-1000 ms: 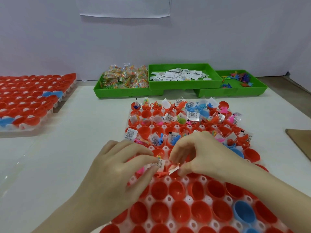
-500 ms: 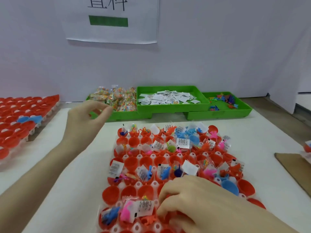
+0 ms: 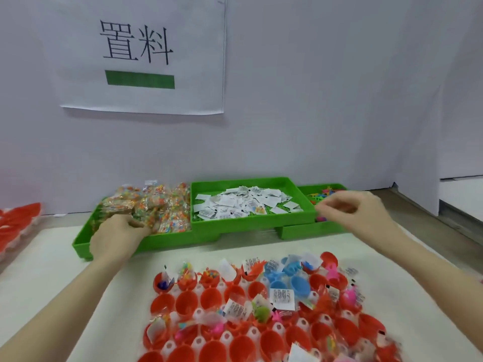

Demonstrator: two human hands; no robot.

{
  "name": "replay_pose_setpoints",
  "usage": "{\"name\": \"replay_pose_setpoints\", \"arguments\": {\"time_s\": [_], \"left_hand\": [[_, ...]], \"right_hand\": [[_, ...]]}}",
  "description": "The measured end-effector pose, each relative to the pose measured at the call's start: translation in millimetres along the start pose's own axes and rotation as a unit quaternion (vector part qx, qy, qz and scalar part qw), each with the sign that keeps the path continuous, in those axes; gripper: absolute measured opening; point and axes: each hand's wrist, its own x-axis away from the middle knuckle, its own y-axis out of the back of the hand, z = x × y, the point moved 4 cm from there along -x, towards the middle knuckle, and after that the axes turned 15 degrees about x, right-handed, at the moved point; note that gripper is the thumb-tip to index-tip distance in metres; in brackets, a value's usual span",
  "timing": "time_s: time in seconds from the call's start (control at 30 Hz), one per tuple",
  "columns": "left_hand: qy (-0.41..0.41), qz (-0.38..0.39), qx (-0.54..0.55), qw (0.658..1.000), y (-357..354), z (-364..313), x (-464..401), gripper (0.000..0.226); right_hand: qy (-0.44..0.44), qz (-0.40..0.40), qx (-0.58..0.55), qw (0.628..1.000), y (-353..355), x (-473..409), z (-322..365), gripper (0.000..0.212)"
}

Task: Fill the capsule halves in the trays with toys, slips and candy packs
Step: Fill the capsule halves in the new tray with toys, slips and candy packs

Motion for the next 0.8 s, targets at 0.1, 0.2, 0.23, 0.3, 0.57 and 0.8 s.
{"name": "replay_pose_setpoints", "arguments": {"time_s": [0.1,0.2,0.23,0.3,0.57,0.8], "left_hand": [[-0.011,-0.053,0.078,0.995,1.3,3.0,-0.9,0.021],[-0.035,-0.110,0.129,0.985,5.0,5.8,3.0,0.024],[-0.044,-0.125,0.136,0.982,7.4,7.8,4.1,0.025],[-0.060,-0.139,0.132,0.980,13.4,11.4,4.0,0.026],[-0.071,-0.126,0.195,0.970,24.9,13.7,2.9,0.026],[-0.071,-0.177,0.319,0.928,29.8,6.8,23.2,0.014]], "right_hand": [[-0.147,0.032,0.166,0.975,-18.6,-50.2,-60.8,0.030],[-0.226,0.172,0.267,0.921,-49.2,-57.8,-98.8,0.062],[-0.248,0.202,0.267,0.909,-57.0,-60.0,-107.7,0.068],[-0.284,0.236,0.276,0.888,-64.9,-62.4,-114.9,0.066],[-0.224,0.099,0.273,0.930,-53.7,-69.8,-108.5,0.029],[-0.207,-0.036,0.308,0.928,-38.0,-68.9,-98.2,0.030]]}}
